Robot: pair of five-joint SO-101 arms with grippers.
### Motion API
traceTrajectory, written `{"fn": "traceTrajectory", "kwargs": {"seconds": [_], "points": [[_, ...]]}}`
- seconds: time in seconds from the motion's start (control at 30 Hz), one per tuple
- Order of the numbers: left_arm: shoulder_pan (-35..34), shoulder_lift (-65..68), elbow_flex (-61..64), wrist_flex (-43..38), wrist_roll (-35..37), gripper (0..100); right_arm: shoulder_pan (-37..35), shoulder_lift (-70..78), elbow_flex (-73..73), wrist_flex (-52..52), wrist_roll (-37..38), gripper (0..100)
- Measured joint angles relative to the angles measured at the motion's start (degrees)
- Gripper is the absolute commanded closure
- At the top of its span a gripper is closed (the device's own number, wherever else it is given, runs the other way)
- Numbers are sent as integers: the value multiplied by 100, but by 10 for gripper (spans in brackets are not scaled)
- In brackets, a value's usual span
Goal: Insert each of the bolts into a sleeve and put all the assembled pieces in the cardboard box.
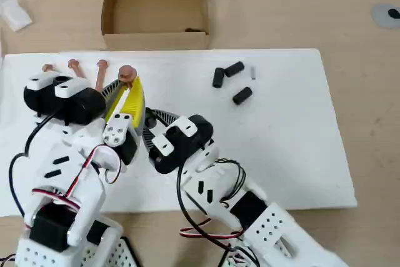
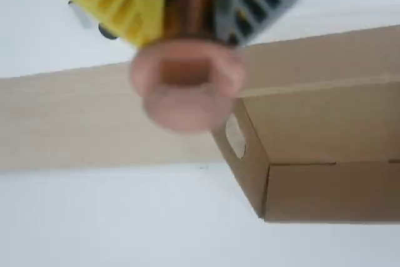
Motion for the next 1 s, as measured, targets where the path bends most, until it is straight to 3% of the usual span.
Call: {"fn": "traceTrajectory", "kwargs": {"seconds": [0.23,0.63,1.0], "points": [[0,0,0,53,44,995,-9,0,9,0,0,989],[132,-26,-484,949,264,995,0,9,9,9,9,989],[281,18,-642,967,264,995,-18,0,9,0,0,989]]}}
